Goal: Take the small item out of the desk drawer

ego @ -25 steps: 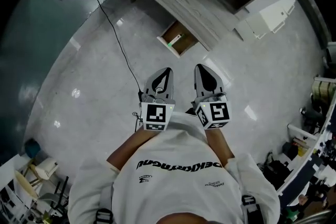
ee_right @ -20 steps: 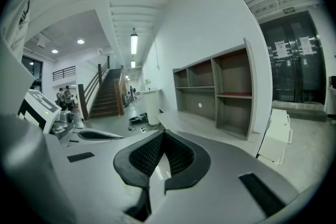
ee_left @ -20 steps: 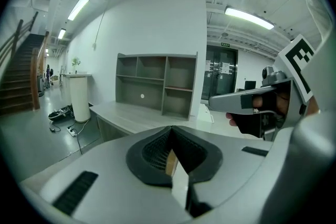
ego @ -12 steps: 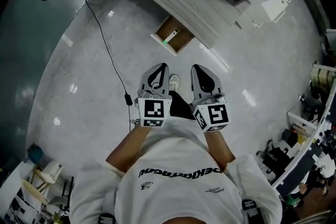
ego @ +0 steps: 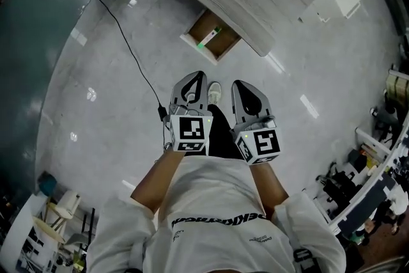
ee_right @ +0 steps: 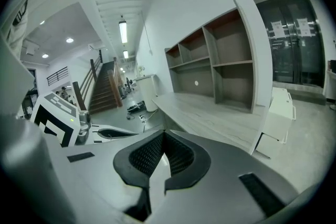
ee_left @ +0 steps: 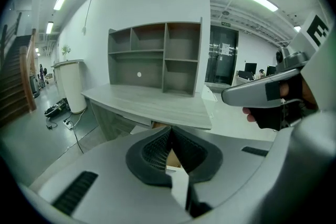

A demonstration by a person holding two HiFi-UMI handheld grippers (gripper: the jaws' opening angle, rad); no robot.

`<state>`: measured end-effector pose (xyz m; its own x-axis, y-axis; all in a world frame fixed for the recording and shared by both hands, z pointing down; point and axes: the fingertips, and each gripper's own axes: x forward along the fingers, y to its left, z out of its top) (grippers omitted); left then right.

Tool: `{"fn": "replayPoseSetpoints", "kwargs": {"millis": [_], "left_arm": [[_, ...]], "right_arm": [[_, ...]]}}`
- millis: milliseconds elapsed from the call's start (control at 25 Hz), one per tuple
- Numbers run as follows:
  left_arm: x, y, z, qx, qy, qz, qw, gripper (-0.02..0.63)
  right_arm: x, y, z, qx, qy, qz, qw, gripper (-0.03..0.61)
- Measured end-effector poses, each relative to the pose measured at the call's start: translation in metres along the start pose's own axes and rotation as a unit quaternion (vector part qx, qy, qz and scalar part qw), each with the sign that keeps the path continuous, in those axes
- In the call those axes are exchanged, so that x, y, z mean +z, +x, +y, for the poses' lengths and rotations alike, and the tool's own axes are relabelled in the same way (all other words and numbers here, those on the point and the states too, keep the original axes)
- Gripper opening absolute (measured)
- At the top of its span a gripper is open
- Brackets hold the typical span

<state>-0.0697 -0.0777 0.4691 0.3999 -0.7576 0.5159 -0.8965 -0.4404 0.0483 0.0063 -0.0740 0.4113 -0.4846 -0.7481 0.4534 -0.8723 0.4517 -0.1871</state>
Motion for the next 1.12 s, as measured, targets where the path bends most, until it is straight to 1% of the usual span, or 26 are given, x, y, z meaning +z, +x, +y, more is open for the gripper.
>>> {"fn": "replayPoseSetpoints", "kwargs": {"millis": [80,200,600,640,720,760,840,1000,1120], "left_arm": [[-0.009,0.015,0.002,-0.004,0.013,0.009,0.9999,0.015],[-0.023,0.037,0.007,-0.01,0.022,0.02,0.9995,0.017],[-0.077,0.104,0.013,-0.033,0.028,0.063,0.9971,0.021],[-0.083,0.11,0.014,-0.034,0.027,0.068,0.9967,0.035],[-0.095,0.122,0.016,-0.036,0.018,0.08,0.996,0.086],[-0.1,0.127,0.017,-0.035,0.012,0.085,0.9957,0.097],[-0.11,0.135,0.017,-0.034,0.009,0.091,0.9952,0.097],[-0.126,0.154,0.014,-0.039,0.022,0.106,0.9934,0.126],[-0.131,0.169,0.017,-0.037,0.036,0.113,0.9922,0.132]], "right_arm": [[-0.011,0.009,-0.003,0.002,0.005,0.005,1.0,0.032],[-0.026,0.021,-0.011,-0.002,0.015,0.011,1.0,0.032],[-0.067,0.049,-0.043,-0.009,0.035,0.015,0.999,0.032],[-0.071,0.051,-0.047,-0.01,0.035,0.016,0.999,0.032],[-0.079,0.054,-0.054,-0.012,0.036,0.019,0.999,0.032],[-0.083,0.055,-0.057,-0.013,0.037,0.021,0.999,0.032],[-0.092,0.055,-0.064,-0.014,0.039,0.025,0.999,0.032],[-0.106,0.055,-0.075,-0.018,0.042,0.032,0.998,0.032],[-0.113,0.056,-0.08,-0.018,0.045,0.036,0.998,0.032]]}}
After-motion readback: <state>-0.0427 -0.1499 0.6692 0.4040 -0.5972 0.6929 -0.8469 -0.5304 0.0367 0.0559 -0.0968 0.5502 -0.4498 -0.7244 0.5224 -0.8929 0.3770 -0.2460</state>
